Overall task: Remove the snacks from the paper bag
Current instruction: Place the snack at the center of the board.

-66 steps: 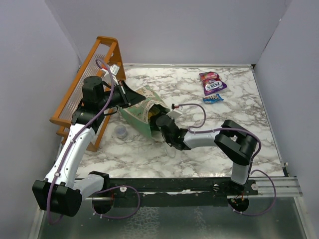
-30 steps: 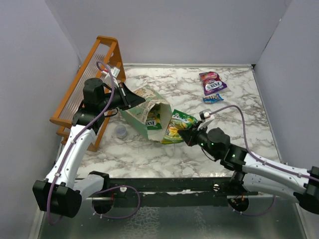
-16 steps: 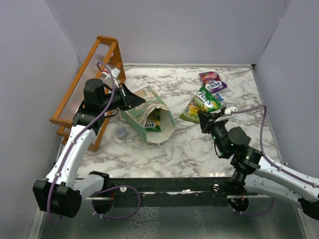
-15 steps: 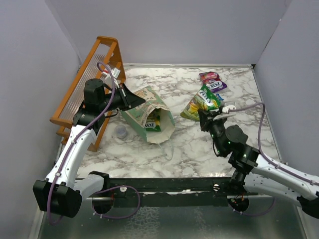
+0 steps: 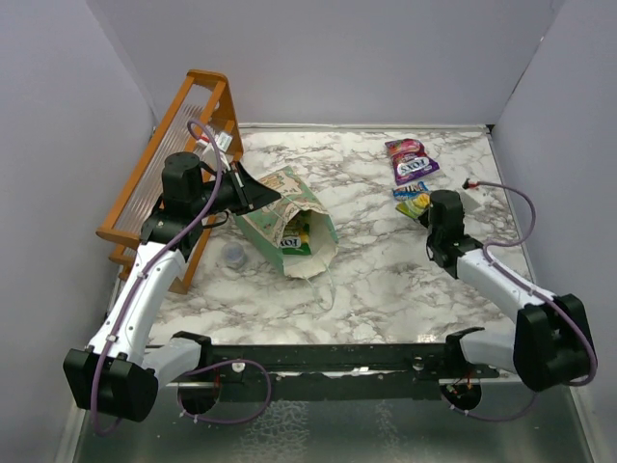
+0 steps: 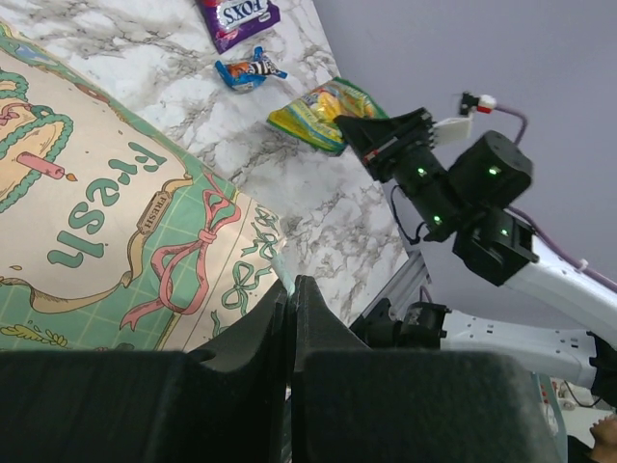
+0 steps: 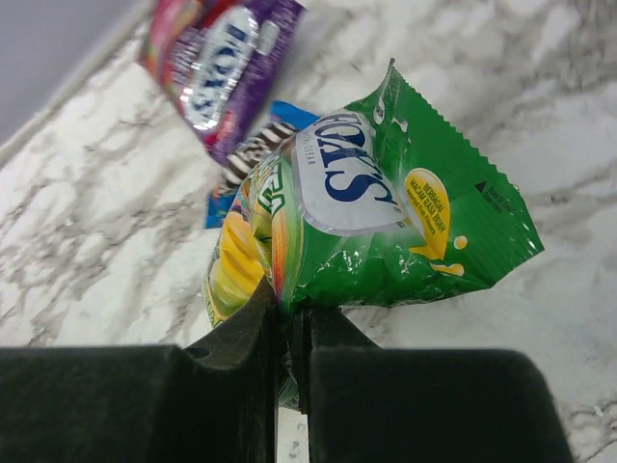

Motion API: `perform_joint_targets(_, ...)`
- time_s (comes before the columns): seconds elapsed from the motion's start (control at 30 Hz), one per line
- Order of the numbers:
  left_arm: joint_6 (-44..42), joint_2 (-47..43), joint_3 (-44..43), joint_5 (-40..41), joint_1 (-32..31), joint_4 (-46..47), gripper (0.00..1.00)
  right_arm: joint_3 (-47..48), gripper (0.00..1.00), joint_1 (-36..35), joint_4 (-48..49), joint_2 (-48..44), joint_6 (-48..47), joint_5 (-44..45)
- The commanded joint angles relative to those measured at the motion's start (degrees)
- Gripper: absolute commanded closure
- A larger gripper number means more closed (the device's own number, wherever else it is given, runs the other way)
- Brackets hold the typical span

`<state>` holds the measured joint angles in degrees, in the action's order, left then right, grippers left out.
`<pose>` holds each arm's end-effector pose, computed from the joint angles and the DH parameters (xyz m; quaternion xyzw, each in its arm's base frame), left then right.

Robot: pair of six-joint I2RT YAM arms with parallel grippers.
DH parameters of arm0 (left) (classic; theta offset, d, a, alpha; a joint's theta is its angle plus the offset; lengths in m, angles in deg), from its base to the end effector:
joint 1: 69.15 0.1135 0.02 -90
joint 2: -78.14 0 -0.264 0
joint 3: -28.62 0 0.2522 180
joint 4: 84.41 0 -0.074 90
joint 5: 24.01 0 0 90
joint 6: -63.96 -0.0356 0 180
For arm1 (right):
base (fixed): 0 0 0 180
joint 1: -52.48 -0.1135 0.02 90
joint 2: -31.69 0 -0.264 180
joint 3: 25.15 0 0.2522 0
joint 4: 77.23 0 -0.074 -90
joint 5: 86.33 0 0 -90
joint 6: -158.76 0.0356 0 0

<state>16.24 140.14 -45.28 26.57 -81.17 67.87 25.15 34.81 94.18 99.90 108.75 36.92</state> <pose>0.2305 -0.0722 0.3709 0.0003 0.7780 -0.4985 0.3824 0.2488 0.0588 0.2348 0.3054 0.7703 0.0300 0.5590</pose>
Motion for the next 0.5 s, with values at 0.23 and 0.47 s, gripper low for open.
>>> perform_joint_targets(0.23,-0.8,-0.4,-2.4,0.5,0.4,-0.1,1.00,-3.2,0.99,9.0,11.2,13.9,25.2,-4.6)
perform_joint_targets(0.47,-0.8,-0.7,-2.3,0.4,0.3,0.3,1.00,-4.7,0.71,9.0,15.2,17.2,27.6,-11.5)
